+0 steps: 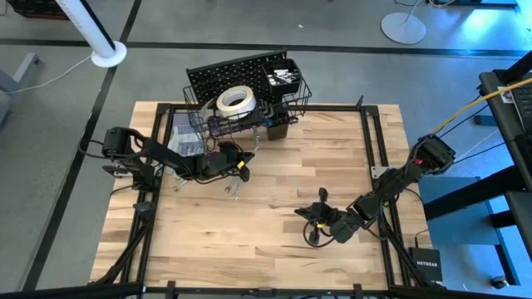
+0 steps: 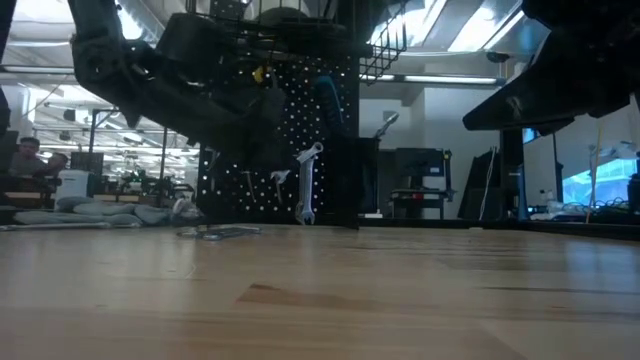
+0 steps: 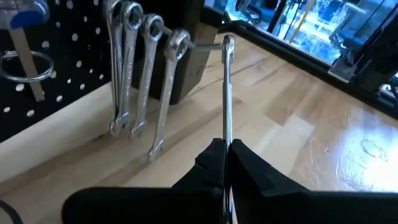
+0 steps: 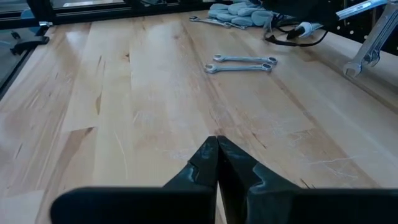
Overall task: Hang tools onto peg board
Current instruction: Hang the wrench on the pegboard
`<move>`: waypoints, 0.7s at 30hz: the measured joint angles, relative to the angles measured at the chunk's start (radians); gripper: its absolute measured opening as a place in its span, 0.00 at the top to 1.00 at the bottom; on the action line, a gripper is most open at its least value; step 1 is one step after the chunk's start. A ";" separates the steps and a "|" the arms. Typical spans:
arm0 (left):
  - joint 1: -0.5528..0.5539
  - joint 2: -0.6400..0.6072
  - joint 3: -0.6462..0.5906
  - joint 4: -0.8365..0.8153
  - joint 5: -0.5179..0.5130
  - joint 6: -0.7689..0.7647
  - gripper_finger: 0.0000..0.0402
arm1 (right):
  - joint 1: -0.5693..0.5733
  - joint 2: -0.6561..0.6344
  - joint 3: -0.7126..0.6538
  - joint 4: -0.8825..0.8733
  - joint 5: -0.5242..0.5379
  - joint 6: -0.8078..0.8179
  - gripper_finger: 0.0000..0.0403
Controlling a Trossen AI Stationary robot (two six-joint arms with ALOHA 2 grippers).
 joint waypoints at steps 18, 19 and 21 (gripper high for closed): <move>-0.018 -0.002 -0.001 -0.021 -0.135 -0.016 1.00 | 0.000 0.000 0.000 -0.009 0.000 0.003 0.98; -0.013 -0.002 -0.001 -0.030 -0.136 -0.019 1.00 | 0.000 0.000 0.000 -0.009 0.000 0.003 0.98; 0.002 -0.002 -0.001 -0.048 -0.136 -0.023 1.00 | 0.000 0.000 0.000 -0.009 0.000 0.003 0.98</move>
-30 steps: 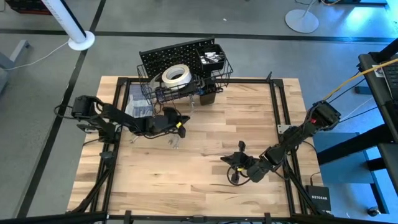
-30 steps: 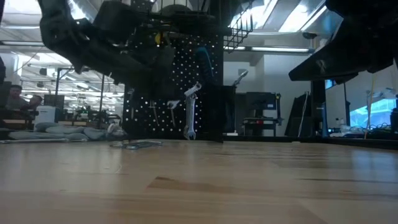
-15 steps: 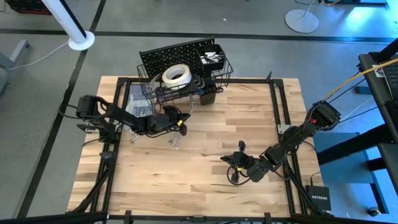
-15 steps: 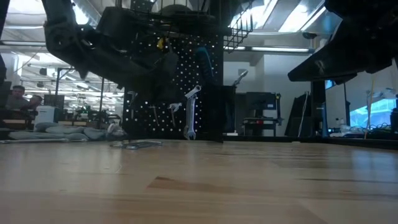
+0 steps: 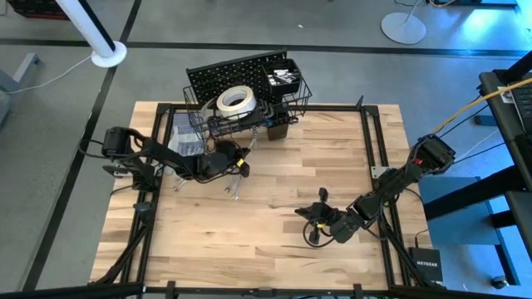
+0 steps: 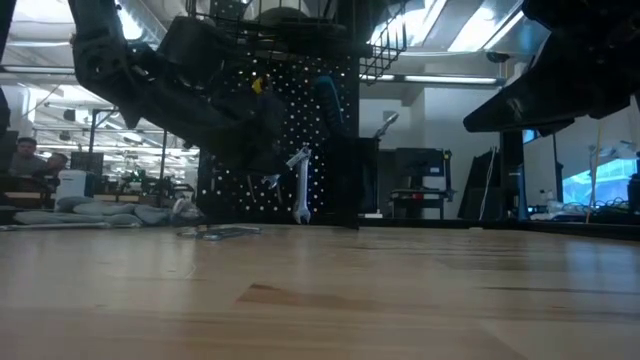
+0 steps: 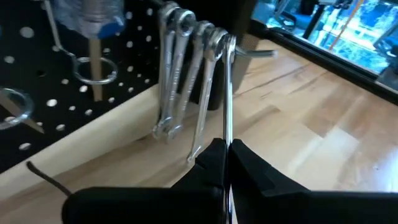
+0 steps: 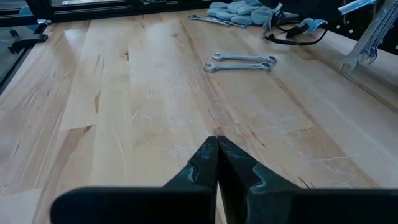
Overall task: Hang tools onto peg board
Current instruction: Hang the wrench on the pegboard
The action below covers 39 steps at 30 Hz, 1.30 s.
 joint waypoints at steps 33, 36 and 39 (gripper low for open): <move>0.058 -0.104 0.007 -0.255 0.399 0.069 0.63 | 0.000 0.000 0.000 -0.001 -0.003 0.000 0.98; -0.015 -0.165 0.007 -0.410 0.423 0.047 0.63 | 0.000 0.000 0.000 -0.002 -0.010 0.000 0.98; -0.103 -0.218 0.007 -0.536 0.425 0.023 0.65 | 0.000 0.000 0.000 -0.002 -0.011 0.000 0.98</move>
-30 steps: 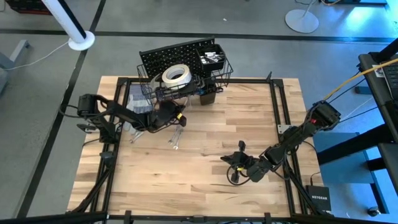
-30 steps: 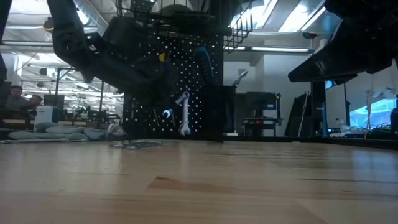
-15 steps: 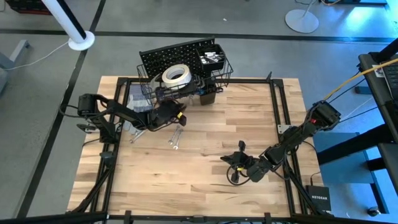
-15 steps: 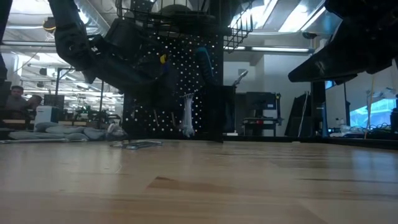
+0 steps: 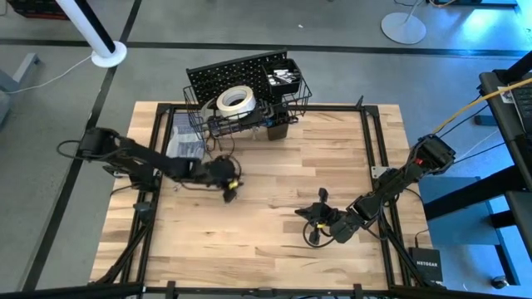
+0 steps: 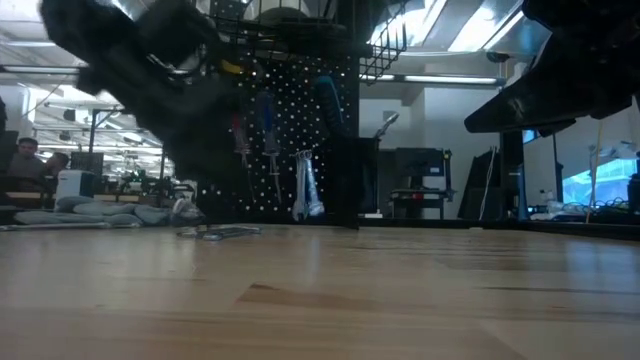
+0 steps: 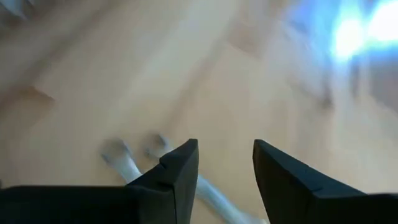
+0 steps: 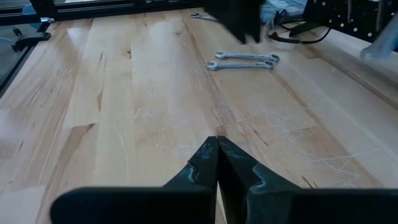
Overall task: Hang tools onto peg board
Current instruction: Hang the wrench on the pegboard
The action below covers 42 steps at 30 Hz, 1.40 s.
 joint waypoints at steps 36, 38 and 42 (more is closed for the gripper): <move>-0.249 0.273 0.006 0.086 -0.163 -0.061 0.86 | 0.000 0.001 0.000 0.079 -0.012 -0.078 0.98; -0.283 0.276 0.002 0.119 -0.134 -0.008 0.91 | -0.010 0.001 0.001 0.144 -0.041 -0.140 0.98; -0.335 0.280 0.002 0.182 -0.093 0.058 0.98 | -0.055 0.030 0.003 0.256 -0.153 -0.222 0.98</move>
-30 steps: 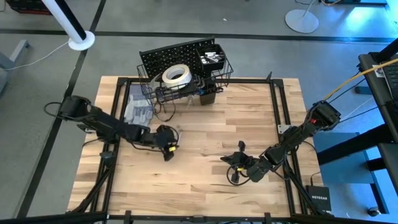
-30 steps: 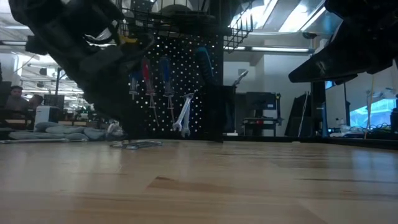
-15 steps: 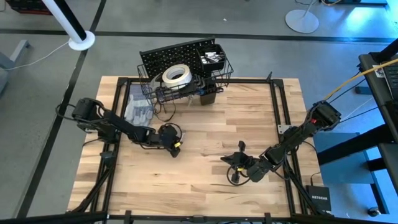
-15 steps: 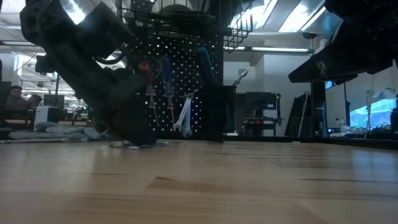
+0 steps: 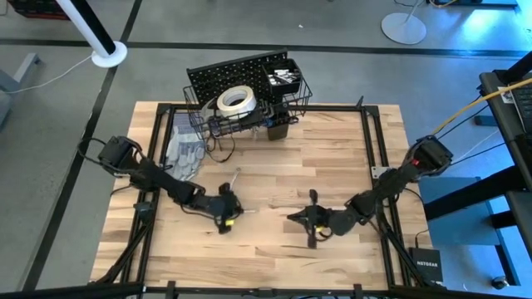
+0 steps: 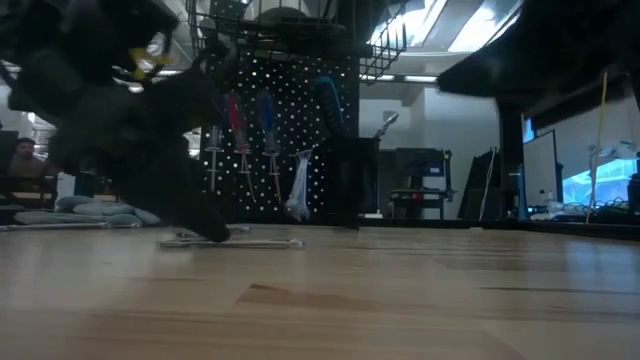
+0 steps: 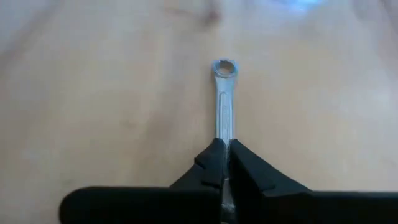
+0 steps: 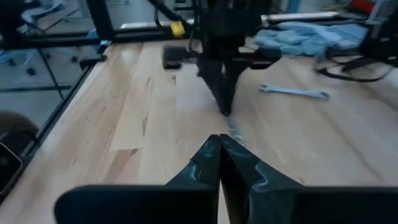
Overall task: Hang tools onto peg board
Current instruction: Hang the wrench on the pegboard
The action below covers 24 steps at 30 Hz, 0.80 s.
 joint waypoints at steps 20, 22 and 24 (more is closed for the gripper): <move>-0.022 0.004 -0.001 0.032 -0.029 0.048 1.00 | -0.335 0.481 0.358 -0.057 -0.442 -0.105 0.98; -0.022 0.004 -0.001 0.031 -0.030 0.043 1.00 | -0.335 0.493 0.371 -0.073 -0.439 -0.106 0.98; -0.022 0.004 -0.002 0.032 -0.031 0.032 0.99 | -0.334 0.501 0.374 -0.075 -0.419 -0.109 0.98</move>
